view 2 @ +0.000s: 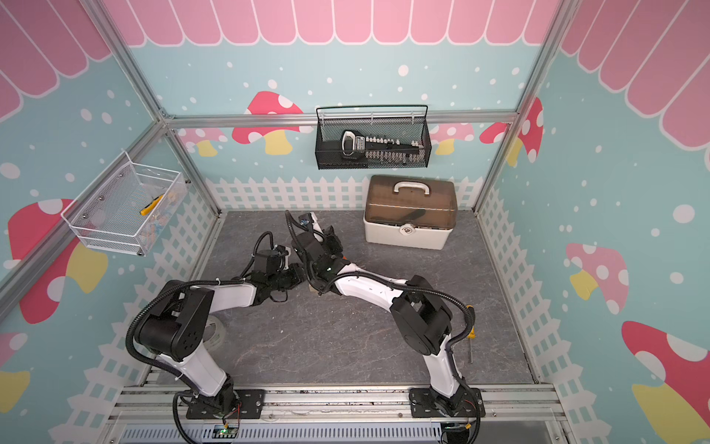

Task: Use a claw hammer to pull out a nail
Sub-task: Remove the nail from the mounting plate.

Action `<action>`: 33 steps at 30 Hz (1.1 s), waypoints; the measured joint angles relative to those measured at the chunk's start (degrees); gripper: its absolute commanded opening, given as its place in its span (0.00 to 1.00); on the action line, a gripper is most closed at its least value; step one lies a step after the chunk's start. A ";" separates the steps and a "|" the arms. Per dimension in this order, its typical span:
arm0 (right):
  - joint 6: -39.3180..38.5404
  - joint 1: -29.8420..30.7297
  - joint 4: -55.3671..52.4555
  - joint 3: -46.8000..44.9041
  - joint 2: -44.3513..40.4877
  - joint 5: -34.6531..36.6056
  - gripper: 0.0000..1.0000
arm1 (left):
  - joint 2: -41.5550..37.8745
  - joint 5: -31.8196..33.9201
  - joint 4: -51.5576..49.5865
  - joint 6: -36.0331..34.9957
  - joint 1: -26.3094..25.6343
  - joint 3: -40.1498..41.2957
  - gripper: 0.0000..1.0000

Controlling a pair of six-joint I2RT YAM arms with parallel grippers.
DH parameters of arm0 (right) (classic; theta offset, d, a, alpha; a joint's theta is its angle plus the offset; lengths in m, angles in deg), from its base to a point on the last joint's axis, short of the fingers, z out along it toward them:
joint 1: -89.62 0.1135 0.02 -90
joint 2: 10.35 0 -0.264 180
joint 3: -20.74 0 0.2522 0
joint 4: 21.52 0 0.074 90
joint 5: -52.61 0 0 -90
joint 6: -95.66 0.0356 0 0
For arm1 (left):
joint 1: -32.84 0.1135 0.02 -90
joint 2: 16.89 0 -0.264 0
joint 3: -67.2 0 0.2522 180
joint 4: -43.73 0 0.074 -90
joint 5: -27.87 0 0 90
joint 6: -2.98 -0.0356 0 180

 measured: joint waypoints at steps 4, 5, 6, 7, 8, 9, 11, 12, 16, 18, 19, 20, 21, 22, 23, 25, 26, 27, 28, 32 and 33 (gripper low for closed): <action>2.71 -0.22 3.15 -4.50 -2.99 0.15 0.00 | 0.11 0.02 -0.83 -0.22 -0.26 -0.33 0.43; 3.45 -0.44 4.11 -5.77 -3.85 0.11 0.00 | 0.11 0.02 -0.96 -0.24 -0.31 -0.44 0.43; 4.17 -0.52 4.90 -6.78 -4.52 0.09 0.00 | 0.11 0.02 -1.07 -0.37 -0.39 -0.57 0.43; 4.94 -0.76 5.55 -7.69 -5.16 0.07 0.00 | 0.11 0.02 -1.25 -0.42 -0.42 -0.72 0.43; 5.73 -0.94 6.08 -8.44 -5.66 0.04 0.00 | 0.11 0.02 -1.36 -0.46 -0.50 -0.85 0.43; 6.43 -1.16 6.56 -9.11 -6.12 0.04 0.00 | 0.11 0.02 -1.42 -0.61 -0.59 -0.96 0.43; 8.24 -1.68 7.67 -10.84 -7.34 -0.07 0.00 | 0.11 0.04 -1.70 -0.87 -0.81 -1.20 0.43; 9.14 -2.01 8.13 -11.72 -7.98 -0.33 0.00 | 0.11 0.04 -1.81 -1.05 -0.92 -1.29 0.43; 13.38 -4.04 10.25 -15.34 -10.75 -2.49 0.00 | 0.11 0.04 -2.27 -1.40 -1.16 -1.57 0.43; 14.82 -5.03 11.67 -16.74 -11.56 -3.50 0.00 | 0.15 0.04 -2.49 -1.49 -1.18 -1.57 0.43; 15.26 -5.35 12.63 -17.49 -11.87 -3.91 0.00 | 0.22 0.07 -2.51 -1.46 -1.18 -1.57 0.43; 15.65 -5.62 13.70 -18.36 -12.31 -4.22 0.00 | 0.33 0.07 -2.54 -1.49 -1.22 -1.57 0.43; 16.06 -5.75 14.53 -19.12 -12.72 -4.52 0.00 | 0.44 0.07 -2.64 -1.49 -1.27 -1.57 0.43; 16.48 -5.81 15.39 -19.89 -13.11 -4.76 0.00 | 0.57 0.04 -2.73 -1.49 -1.27 -1.57 0.43; 16.76 -5.86 16.11 -20.50 -13.40 -5.01 0.00 | 0.76 0.04 -2.75 -1.49 -1.31 -1.57 0.43; 16.90 -6.01 17.73 -21.66 -13.86 -5.35 0.00 | 1.07 0.07 -3.06 -1.49 -1.36 -1.57 0.41; 17.00 -6.12 18.84 -22.45 -14.14 -5.49 0.00 | 1.09 0.07 -3.28 -1.51 -1.38 -1.57 0.41; 17.03 -6.21 19.58 -23.04 -14.40 -5.64 0.00 | 1.09 0.09 -3.48 -1.60 -1.38 -1.57 0.41; 17.00 -6.21 20.37 -23.69 -14.73 -5.75 0.00 | 1.09 0.13 -3.63 -1.73 -1.38 -1.57 0.41; 17.11 -6.34 22.25 -25.09 -15.32 -5.81 0.00 | 1.09 0.48 -4.35 -1.97 -1.38 -1.55 0.41; 17.25 -6.40 22.60 -25.38 -15.45 -5.88 0.00 | 1.09 0.50 -4.44 -2.01 -1.38 -1.55 0.41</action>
